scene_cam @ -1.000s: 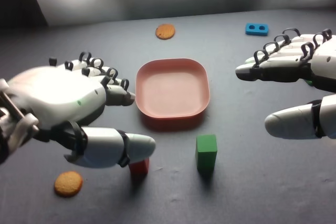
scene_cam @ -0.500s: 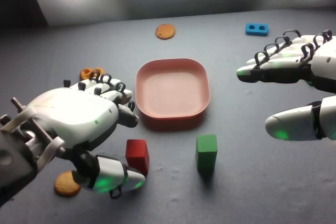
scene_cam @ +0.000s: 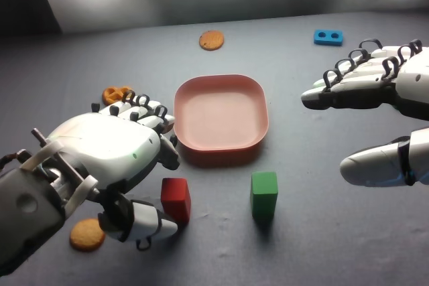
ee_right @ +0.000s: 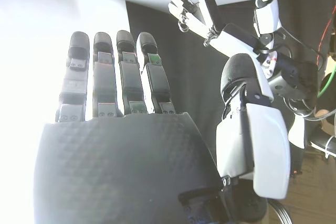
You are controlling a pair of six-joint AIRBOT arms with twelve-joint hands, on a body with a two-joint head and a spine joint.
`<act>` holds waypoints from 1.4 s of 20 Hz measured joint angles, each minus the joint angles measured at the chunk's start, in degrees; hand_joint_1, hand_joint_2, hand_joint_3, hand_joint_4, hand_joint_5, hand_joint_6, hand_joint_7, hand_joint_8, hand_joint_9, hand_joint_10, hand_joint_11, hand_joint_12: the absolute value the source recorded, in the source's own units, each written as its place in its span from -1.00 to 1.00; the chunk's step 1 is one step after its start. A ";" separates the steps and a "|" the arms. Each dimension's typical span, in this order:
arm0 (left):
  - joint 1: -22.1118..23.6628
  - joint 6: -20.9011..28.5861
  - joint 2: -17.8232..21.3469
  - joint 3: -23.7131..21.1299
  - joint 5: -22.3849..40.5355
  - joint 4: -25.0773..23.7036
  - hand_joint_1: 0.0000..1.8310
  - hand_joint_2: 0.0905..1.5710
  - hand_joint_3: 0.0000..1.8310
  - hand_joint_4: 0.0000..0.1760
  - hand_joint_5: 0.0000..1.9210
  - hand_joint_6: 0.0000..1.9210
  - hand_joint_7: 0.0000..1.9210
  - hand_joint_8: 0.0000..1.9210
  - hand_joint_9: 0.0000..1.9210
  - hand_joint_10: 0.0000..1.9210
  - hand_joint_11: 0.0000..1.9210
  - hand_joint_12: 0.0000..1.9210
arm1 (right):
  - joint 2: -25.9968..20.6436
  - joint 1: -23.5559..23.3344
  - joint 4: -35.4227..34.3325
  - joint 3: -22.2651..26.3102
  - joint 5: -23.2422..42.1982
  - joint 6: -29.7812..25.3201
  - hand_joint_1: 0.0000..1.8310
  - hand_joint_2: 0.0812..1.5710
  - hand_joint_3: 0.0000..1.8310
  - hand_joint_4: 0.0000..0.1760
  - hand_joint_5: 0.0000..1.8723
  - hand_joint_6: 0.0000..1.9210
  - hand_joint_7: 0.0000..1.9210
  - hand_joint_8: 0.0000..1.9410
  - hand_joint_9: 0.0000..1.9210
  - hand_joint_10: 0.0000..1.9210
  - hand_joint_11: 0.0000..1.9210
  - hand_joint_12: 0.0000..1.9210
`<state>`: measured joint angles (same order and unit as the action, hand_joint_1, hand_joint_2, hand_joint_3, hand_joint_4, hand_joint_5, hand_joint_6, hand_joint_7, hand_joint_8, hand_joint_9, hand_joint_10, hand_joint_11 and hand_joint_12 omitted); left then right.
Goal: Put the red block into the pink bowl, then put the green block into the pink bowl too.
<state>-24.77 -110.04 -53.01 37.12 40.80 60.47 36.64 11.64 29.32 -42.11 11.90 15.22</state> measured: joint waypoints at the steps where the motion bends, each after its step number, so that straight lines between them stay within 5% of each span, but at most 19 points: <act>1: 0.00 0.02 -0.42 0.20 0.22 0.15 -0.14 0.19 -1.00 -1.00 -0.33 -0.99 -0.83 -1.00 -1.00 -1.00 -1.00 -1.00 | 0.00 0.00 0.00 0.00 0.00 0.00 -0.83 0.44 -1.00 -1.00 -0.80 -1.00 -0.85 -1.00 -0.92 -1.00 -1.00 -0.80; 9: -0.17 0.22 -2.23 1.44 1.40 0.70 -0.09 0.25 -1.00 -0.99 0.00 -0.96 -0.58 -0.99 -0.90 -0.99 -1.00 -1.00 | 0.00 0.00 -0.02 0.00 0.07 0.00 -0.87 0.45 -1.00 -1.00 -0.79 -1.00 -0.84 -1.00 -0.91 -1.00 -1.00 -0.78; 11: -0.17 0.22 -2.67 1.44 1.53 0.57 -0.13 0.28 -0.99 -1.00 -0.14 -1.00 -0.66 -1.00 -0.93 -1.00 -1.00 -1.00 | 0.00 0.00 0.00 0.00 -0.07 0.00 -0.84 0.45 -1.00 -1.00 -0.84 -1.00 -0.89 -1.00 -0.96 -1.00 -1.00 -0.90; 16: -0.17 0.26 -3.26 2.14 1.33 0.61 -0.09 0.31 -0.99 -1.00 -0.07 -0.97 -0.63 -0.99 -0.93 -1.00 -1.00 -1.00 | 0.00 0.02 -0.02 0.00 -0.04 0.00 -0.84 0.45 -1.00 -1.00 -0.85 -1.00 -0.88 -0.99 -0.94 -1.00 -1.00 -0.90; 18: -0.17 0.31 -3.26 2.14 1.60 0.61 -0.14 0.31 -0.99 -1.00 -0.20 -1.00 -0.67 -1.00 -0.92 -0.99 -1.00 -1.00 | 0.00 0.02 -0.02 0.00 -0.04 0.00 -0.83 0.43 -1.00 -1.00 -0.80 -1.00 -0.83 -1.00 -0.89 -0.99 -1.00 -0.74; 21: -0.17 0.39 -3.28 2.14 1.90 0.59 -0.07 0.30 -1.00 -1.00 -0.11 -0.98 -0.62 -1.00 -0.90 -0.99 -1.00 -1.00 | 0.00 0.00 0.00 0.00 -0.04 0.00 -0.79 0.43 -1.00 -1.00 -0.79 -1.00 -0.82 -1.00 -0.88 -1.00 -1.00 -0.68; 22: -0.17 0.39 -3.30 2.14 2.03 0.61 0.06 0.38 -1.00 0.57 -0.03 -0.15 -0.59 -1.00 -0.90 -1.00 -1.00 -1.00 | 0.00 0.02 -0.02 0.00 -0.04 0.00 -0.80 0.43 -1.00 -1.00 -0.76 -0.99 -0.80 -1.00 -0.86 -0.99 -1.00 -0.66; 23: -0.15 0.42 -3.30 2.16 2.12 0.61 -0.03 0.33 -1.00 -0.64 -0.13 -0.49 -0.59 -1.00 -0.90 -1.00 -1.00 -1.00 | 0.00 0.00 0.00 0.00 -0.02 0.00 -0.81 0.44 -1.00 -1.00 -0.76 -1.00 -0.80 -1.00 -0.87 -1.00 -1.00 -0.70; 24: -0.15 0.42 -3.30 2.16 2.14 0.61 -0.09 0.33 -1.00 -0.99 -0.15 -0.77 -0.63 -1.00 -0.92 -0.99 -1.00 -1.00 | 0.00 0.02 -0.02 0.00 -0.02 0.00 -0.82 0.44 -1.00 -1.00 -0.78 -1.00 -0.81 -1.00 -0.88 -1.00 -1.00 -0.73; 28: -0.15 0.42 -3.32 2.16 2.14 0.85 -0.11 0.35 -0.99 -0.98 -0.15 -0.95 -0.63 -1.00 -0.91 -0.99 -1.00 -1.00 | 0.00 0.00 0.00 0.00 -0.04 0.00 -0.83 0.45 -1.00 -1.00 -0.80 -1.00 -0.83 -1.00 -0.89 -1.00 -1.00 -0.77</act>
<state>-24.93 -109.62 -56.34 39.29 42.94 61.32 36.64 11.64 29.32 -42.11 11.86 15.22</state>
